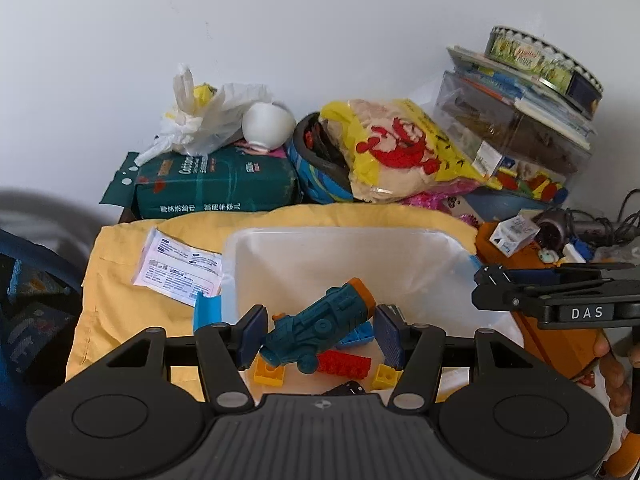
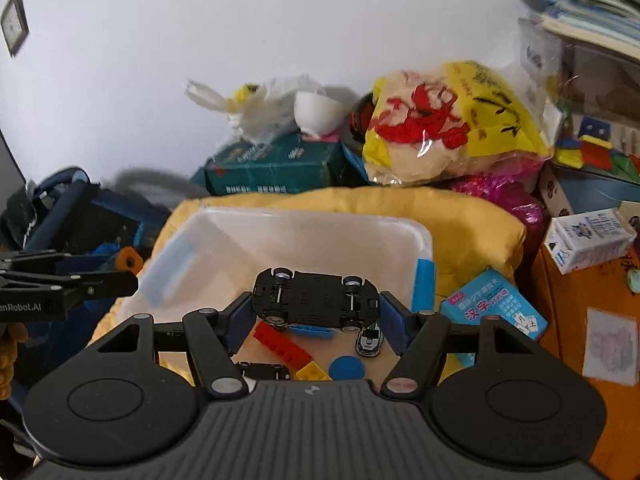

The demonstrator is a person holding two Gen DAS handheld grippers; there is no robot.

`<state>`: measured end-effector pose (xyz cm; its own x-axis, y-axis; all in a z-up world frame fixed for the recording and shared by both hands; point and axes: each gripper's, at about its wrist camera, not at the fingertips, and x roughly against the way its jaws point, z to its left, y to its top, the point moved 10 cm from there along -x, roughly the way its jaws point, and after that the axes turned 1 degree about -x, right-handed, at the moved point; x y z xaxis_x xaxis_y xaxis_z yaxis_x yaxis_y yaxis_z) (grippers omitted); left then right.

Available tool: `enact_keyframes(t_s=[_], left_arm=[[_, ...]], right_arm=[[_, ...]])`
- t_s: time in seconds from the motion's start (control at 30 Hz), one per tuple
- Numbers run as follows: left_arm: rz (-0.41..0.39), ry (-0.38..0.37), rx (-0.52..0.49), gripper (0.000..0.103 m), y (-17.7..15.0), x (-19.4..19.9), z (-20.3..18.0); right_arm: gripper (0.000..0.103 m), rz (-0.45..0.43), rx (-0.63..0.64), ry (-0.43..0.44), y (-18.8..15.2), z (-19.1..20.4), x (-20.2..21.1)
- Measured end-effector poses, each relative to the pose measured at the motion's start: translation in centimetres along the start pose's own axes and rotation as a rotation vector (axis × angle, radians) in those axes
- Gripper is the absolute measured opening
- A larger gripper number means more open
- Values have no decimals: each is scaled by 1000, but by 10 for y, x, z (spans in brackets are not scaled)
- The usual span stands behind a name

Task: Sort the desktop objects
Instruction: 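Carry the teal figure and black car into the white bin and release both, then grasp the tan wooden cube with the left gripper while the right grasps a green car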

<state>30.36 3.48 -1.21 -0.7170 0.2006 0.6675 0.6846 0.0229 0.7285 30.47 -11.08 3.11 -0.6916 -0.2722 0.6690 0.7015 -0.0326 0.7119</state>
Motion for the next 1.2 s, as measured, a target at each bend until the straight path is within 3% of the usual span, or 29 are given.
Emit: enact_keyframes(t_s=[0.27, 0.33, 0.4, 0.53, 0.73, 0.87, 0.97, 1.07, 1.2], left_arm=[[51, 37, -20, 62, 12, -22, 0], [38, 43, -11, 63, 13, -21, 2], [21, 24, -18, 63, 10, -16, 0], [-31, -14, -74, 63, -18, 4, -14], [-28, -101, -138, 63, -113, 23, -58], [78, -118, -146, 63, -173, 1, -87], [109, -108, -175, 63, -192, -18, -102], [130, -75, -175, 63, -199, -38, -107], [175, -52, -102, 59, -203, -59, -103]], right_arm=[[70, 97, 17, -17, 8, 0, -29], [86, 93, 36, -47, 10, -1, -30], [86, 68, 53, -43, 11, -1, -26], [86, 8, 48, -20, -1, -3, -3], [93, -100, 59, -13, -64, -17, 46], [94, -15, 88, -47, -124, -35, 38], [93, 56, 104, -53, -157, -46, 22], [93, 89, 134, -66, -171, -51, 9], [89, 110, 158, -81, -175, -55, -9]])
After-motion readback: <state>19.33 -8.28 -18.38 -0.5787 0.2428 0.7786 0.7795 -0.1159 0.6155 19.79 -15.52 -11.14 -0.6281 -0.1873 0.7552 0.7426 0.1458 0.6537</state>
